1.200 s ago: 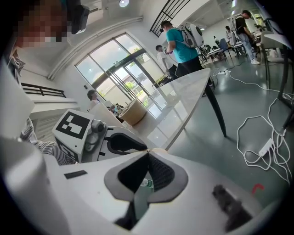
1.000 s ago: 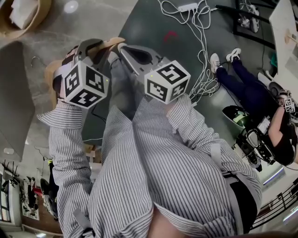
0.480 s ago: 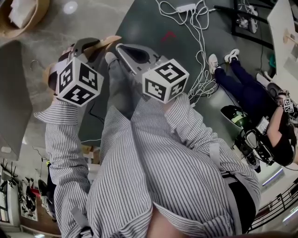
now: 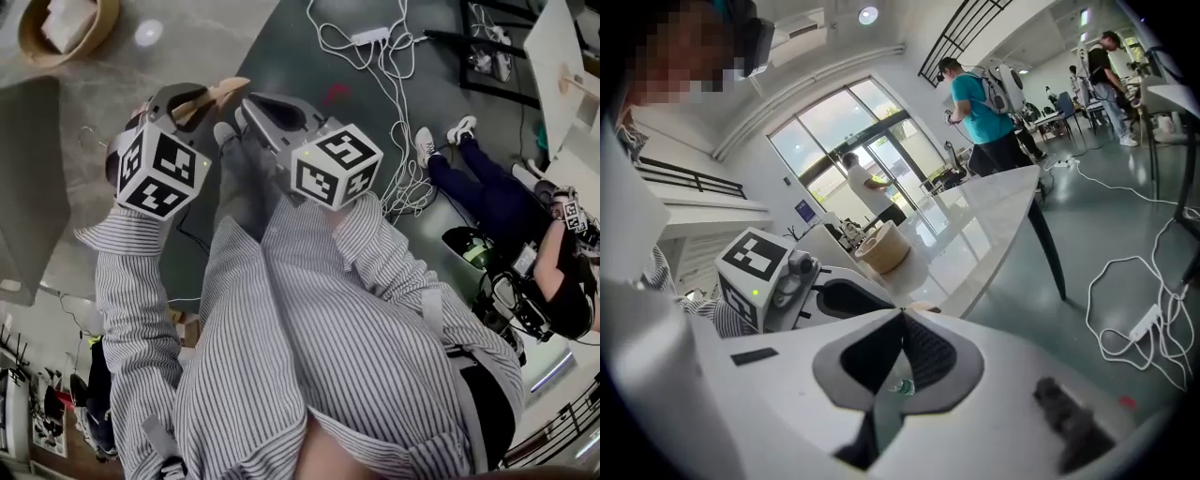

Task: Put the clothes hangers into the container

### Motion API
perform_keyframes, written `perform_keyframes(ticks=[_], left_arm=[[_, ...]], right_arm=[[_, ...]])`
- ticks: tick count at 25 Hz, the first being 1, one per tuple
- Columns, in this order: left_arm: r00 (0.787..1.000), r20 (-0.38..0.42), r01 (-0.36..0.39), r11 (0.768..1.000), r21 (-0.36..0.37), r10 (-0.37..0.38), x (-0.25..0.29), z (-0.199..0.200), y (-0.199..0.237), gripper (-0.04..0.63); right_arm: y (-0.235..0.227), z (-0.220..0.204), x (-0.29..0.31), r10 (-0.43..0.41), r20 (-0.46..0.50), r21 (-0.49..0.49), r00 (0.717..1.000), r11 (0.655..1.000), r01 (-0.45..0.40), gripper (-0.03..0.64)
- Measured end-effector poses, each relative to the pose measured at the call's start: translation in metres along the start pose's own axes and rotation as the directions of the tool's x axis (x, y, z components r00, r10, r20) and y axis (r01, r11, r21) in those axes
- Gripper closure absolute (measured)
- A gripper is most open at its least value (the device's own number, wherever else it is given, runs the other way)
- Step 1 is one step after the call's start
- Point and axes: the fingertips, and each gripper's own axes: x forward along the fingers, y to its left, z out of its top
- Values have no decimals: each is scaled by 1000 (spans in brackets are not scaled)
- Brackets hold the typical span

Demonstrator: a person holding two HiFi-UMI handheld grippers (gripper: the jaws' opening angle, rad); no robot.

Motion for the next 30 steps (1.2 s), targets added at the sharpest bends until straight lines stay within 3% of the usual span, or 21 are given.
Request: perform_keyframes(ticks=[8, 12, 16, 30], left_arm=[[988, 67, -134, 990, -48, 137, -46, 21, 2, 505], [964, 95, -241, 968, -71, 247, -82, 23, 12, 505], [944, 114, -302, 950, -77, 309, -112, 25, 9, 505], [803, 209, -531, 829, -175, 558, -199, 32, 9, 505]], right_arm=[[28, 29, -21, 70, 47, -43, 996, 997, -68, 601], [48, 44, -26, 114, 81, -40, 990, 993, -111, 601], [73, 52, -31, 151, 89, -84, 985, 986, -143, 601], [146, 78, -38, 288, 93, -275, 953, 927, -254, 601]])
